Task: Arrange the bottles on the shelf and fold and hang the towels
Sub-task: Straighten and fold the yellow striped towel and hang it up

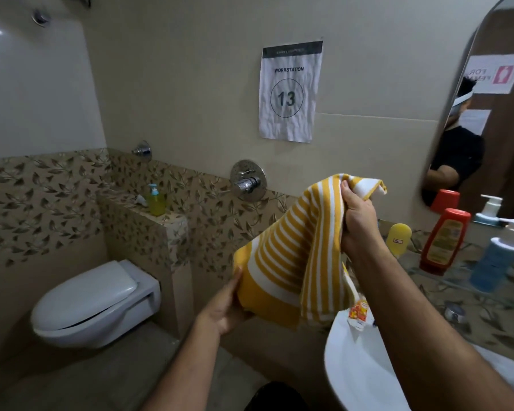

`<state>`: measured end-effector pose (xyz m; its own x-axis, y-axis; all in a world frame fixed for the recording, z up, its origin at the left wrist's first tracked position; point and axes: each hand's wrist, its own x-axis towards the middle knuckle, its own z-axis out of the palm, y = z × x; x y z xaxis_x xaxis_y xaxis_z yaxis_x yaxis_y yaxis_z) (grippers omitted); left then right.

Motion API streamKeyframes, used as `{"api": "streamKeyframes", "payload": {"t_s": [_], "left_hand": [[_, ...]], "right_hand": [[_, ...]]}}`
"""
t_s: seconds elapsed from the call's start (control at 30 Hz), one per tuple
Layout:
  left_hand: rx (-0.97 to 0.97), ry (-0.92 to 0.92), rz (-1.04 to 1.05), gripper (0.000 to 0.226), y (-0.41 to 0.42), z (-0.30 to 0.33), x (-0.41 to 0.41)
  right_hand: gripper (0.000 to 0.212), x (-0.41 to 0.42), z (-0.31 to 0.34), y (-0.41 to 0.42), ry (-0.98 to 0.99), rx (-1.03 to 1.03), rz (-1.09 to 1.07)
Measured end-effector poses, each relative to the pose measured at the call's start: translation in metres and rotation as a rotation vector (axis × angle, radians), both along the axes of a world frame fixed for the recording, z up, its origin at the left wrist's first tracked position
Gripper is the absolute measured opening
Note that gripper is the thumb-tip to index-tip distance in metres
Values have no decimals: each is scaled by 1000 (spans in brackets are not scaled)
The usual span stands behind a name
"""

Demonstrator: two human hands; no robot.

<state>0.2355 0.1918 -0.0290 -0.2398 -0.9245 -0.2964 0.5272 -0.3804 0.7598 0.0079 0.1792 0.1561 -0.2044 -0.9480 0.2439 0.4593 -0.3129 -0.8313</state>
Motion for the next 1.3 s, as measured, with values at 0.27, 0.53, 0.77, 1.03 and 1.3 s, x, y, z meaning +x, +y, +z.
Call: {"api": "streamKeyframes", "payload": {"t_s": [0.27, 0.53, 0.77, 1.03, 1.3], "left_hand": [[-336, -307, 421, 34, -29, 67, -1], [-649, -585, 154, 18, -27, 124, -4], [-702, -620, -116, 23, -10, 140, -24], [-695, -664, -235, 35, 10, 146, -8], [-488, -932, -310, 52, 14, 117, 45]], "right_hand": [[27, -54, -76, 1, 208, 186, 159], [83, -70, -109, 9, 1344, 681, 583], [135, -23, -37, 6, 753, -20, 488], [10, -6, -5, 13, 609, -85, 628], [5, -5, 19, 20, 534, -96, 321]]}}
